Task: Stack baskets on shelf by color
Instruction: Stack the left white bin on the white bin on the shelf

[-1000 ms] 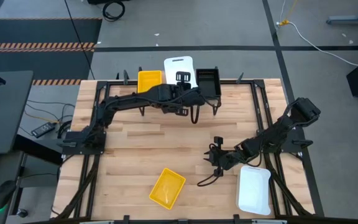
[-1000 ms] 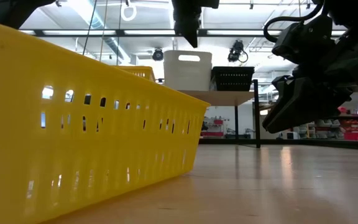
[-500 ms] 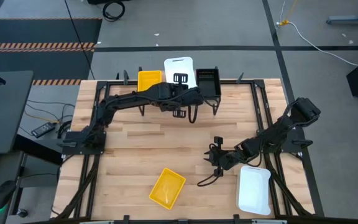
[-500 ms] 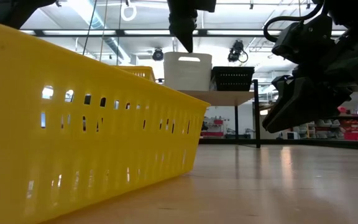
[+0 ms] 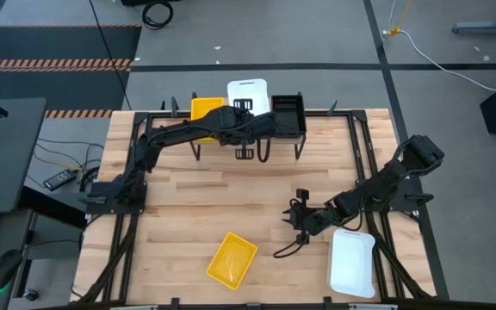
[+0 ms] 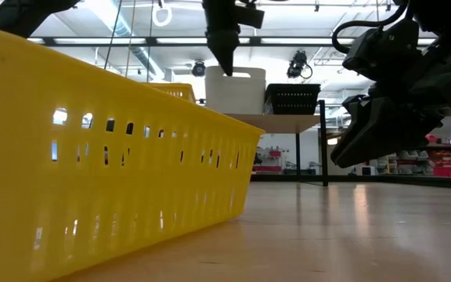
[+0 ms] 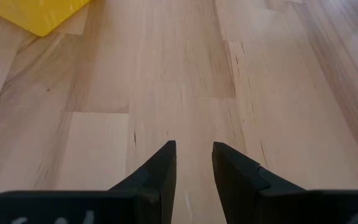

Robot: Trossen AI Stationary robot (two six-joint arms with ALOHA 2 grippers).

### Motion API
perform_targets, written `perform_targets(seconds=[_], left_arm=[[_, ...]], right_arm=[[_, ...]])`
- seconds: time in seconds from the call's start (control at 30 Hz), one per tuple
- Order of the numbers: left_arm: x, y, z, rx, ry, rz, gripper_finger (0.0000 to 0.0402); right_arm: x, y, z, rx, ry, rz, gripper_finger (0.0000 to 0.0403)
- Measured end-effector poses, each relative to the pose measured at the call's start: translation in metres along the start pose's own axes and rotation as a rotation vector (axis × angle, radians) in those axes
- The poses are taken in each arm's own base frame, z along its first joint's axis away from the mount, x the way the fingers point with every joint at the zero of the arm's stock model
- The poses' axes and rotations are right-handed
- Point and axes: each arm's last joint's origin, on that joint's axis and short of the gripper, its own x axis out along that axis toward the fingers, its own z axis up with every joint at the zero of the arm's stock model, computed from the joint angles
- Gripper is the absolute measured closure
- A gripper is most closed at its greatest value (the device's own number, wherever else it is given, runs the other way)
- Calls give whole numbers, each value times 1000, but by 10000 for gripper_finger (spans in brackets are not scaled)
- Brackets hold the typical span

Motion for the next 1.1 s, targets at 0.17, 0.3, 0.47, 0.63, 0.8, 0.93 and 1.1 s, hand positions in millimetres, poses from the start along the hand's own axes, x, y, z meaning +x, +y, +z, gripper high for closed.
perform_targets(seconds=[0.17, 0.3, 0.47, 0.63, 0.8, 0.93, 1.1], left_arm=[[0, -1, -3, -32, 25, -4, 285], [0, -2, -5, -48, 42, -8, 285], [0, -2, -5, -50, 43, -9, 285], [-1, -2, -5, -32, 56, 27, 285], [-5, -2, -3, -11, 52, 108, 285], [-14, -5, -2, -9, 22, 111, 285], [-33, -13, 1, -11, -43, 112, 285]], right_arm=[[0, 0, 0, 0, 0, 0, 294], [0, 0, 0, 0, 0, 0, 294], [0, 0, 0, 0, 0, 0, 294], [0, 0, 0, 0, 1, 0, 294], [0, 0, 0, -6, 1, 0, 294], [0, 0, 0, -6, -3, 1, 294], [-7, -2, 6, 6, -34, 9, 294]])
